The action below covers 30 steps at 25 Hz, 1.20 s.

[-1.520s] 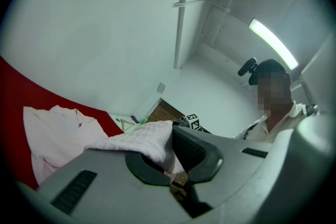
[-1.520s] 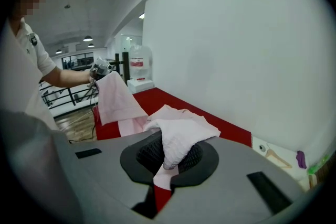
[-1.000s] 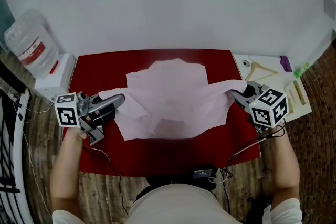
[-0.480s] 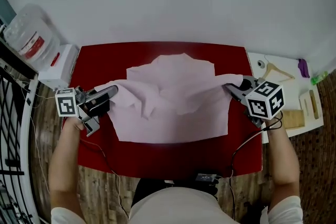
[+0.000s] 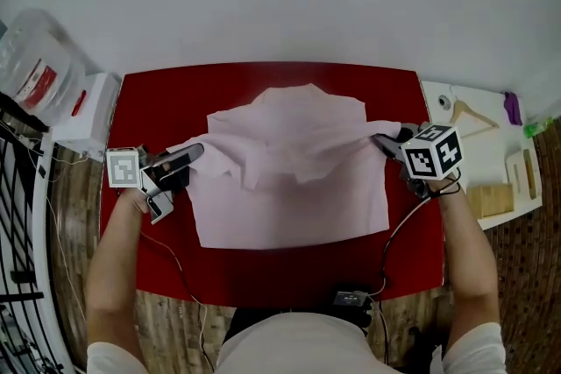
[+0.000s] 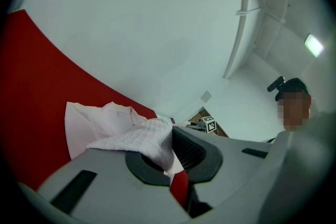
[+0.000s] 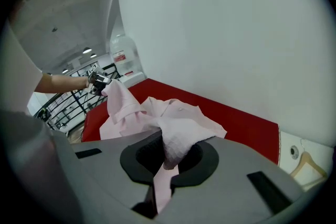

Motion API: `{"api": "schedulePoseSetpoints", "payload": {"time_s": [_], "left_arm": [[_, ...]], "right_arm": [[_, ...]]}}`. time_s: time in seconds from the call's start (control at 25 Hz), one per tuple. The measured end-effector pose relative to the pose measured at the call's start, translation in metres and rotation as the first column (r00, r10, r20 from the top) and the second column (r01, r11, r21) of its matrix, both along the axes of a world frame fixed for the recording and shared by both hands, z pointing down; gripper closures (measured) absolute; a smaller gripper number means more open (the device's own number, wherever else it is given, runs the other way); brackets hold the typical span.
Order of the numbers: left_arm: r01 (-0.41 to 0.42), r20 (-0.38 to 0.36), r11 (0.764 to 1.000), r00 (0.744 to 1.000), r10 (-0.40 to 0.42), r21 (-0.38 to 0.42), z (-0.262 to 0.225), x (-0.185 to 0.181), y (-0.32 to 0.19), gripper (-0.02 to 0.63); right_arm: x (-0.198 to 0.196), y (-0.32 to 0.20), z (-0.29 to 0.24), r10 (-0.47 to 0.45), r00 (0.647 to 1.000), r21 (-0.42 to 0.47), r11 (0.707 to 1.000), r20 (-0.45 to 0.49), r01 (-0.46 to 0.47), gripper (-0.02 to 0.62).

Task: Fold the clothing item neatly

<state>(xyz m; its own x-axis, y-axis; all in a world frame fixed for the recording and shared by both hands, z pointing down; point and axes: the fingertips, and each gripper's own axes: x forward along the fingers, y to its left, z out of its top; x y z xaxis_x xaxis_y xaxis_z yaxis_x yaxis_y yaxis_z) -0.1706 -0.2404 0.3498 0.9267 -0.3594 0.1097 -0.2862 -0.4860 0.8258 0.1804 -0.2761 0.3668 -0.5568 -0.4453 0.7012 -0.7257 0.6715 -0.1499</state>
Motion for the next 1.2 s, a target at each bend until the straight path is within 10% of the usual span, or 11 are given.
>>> {"api": "schedulePoseSetpoints", "payload": {"time_s": [0.72, 1.2], "left_arm": [[0.170, -0.032, 0.951, 0.982, -0.185, -0.260, 0.111, -0.029, -0.082, 0.594], [0.207, 0.045, 0.899, 0.978, -0.206, -0.386, 0.158, -0.040, -0.105, 0.460]], "right_arm": [[0.005, -0.067, 0.111, 0.135, 0.991, -0.232, 0.963, -0.014, -0.135, 0.571], [0.014, -0.112, 0.158, 0.329, 0.943, -0.318, 0.900, 0.046, -0.298, 0.569]]}}
